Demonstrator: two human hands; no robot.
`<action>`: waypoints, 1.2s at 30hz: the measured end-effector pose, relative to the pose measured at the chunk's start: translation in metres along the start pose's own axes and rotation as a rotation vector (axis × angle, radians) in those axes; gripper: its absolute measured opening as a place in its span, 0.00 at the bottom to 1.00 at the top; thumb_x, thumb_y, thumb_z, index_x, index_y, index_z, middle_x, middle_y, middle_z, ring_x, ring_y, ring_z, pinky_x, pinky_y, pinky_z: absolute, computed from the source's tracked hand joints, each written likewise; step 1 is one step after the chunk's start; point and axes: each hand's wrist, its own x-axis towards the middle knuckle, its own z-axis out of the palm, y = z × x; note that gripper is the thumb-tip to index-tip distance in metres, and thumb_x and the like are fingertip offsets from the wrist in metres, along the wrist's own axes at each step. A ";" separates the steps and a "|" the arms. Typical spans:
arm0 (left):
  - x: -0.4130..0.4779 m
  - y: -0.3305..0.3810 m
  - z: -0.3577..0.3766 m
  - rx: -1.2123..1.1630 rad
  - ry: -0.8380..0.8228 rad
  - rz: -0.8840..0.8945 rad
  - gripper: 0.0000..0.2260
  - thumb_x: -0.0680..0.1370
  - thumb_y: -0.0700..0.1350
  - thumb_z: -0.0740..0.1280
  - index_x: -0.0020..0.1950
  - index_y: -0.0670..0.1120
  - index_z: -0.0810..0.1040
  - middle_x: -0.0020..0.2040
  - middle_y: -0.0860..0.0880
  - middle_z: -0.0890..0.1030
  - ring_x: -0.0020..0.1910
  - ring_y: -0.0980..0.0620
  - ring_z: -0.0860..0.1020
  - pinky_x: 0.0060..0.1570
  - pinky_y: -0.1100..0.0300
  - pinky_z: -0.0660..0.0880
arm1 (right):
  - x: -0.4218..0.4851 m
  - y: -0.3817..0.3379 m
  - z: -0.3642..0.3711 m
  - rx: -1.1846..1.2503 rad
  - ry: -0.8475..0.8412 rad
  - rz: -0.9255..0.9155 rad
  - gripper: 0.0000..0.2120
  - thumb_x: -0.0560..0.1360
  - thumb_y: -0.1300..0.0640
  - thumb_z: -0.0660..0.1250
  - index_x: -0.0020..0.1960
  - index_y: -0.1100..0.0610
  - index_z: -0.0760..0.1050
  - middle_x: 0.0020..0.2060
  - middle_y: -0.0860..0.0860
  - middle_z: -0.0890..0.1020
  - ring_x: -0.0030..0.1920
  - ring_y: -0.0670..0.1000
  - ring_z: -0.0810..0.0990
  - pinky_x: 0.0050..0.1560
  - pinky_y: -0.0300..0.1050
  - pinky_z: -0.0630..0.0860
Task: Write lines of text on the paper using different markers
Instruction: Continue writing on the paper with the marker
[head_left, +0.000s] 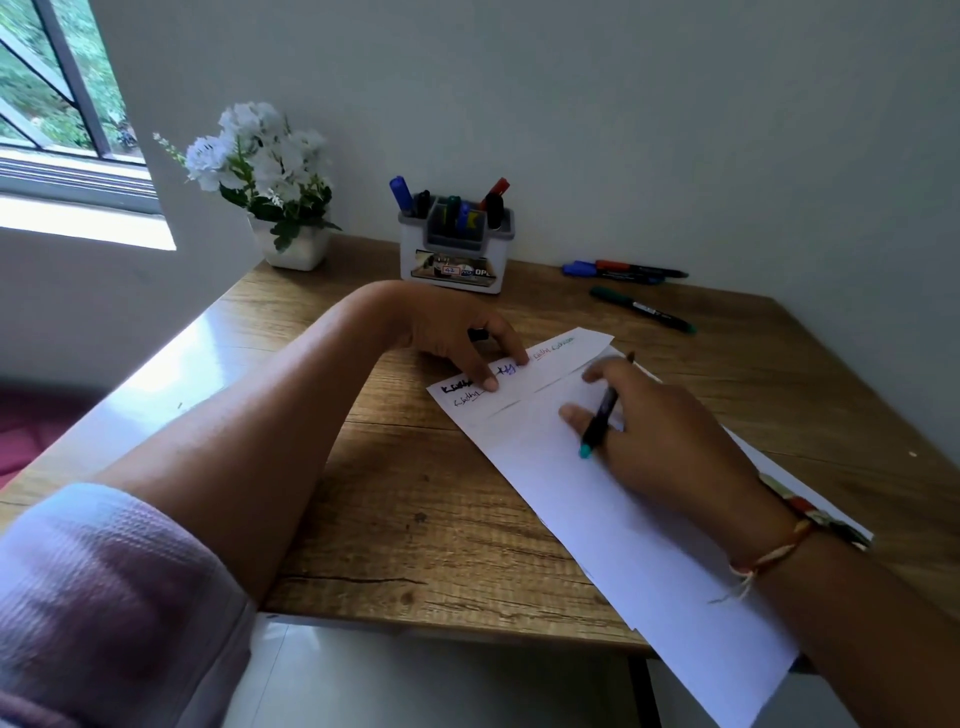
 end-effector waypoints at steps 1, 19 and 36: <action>0.000 0.000 0.000 -0.001 -0.003 0.000 0.20 0.74 0.48 0.75 0.63 0.62 0.77 0.63 0.63 0.70 0.62 0.56 0.68 0.65 0.57 0.62 | 0.002 -0.005 0.000 0.088 0.115 -0.082 0.19 0.79 0.38 0.60 0.65 0.46 0.70 0.54 0.50 0.83 0.45 0.45 0.79 0.39 0.39 0.76; -0.005 -0.006 -0.004 0.005 -0.022 0.003 0.19 0.76 0.46 0.73 0.59 0.68 0.75 0.47 0.75 0.77 0.52 0.68 0.73 0.57 0.61 0.67 | 0.045 -0.027 0.029 0.809 -0.076 -0.028 0.05 0.70 0.57 0.74 0.44 0.50 0.86 0.41 0.49 0.87 0.49 0.51 0.85 0.53 0.50 0.82; -0.005 -0.003 -0.004 -0.027 -0.012 0.006 0.18 0.77 0.42 0.70 0.62 0.61 0.76 0.52 0.64 0.77 0.52 0.61 0.76 0.50 0.63 0.70 | 0.045 -0.031 0.034 0.724 -0.046 -0.038 0.12 0.65 0.44 0.70 0.42 0.51 0.84 0.35 0.49 0.86 0.41 0.47 0.85 0.51 0.56 0.83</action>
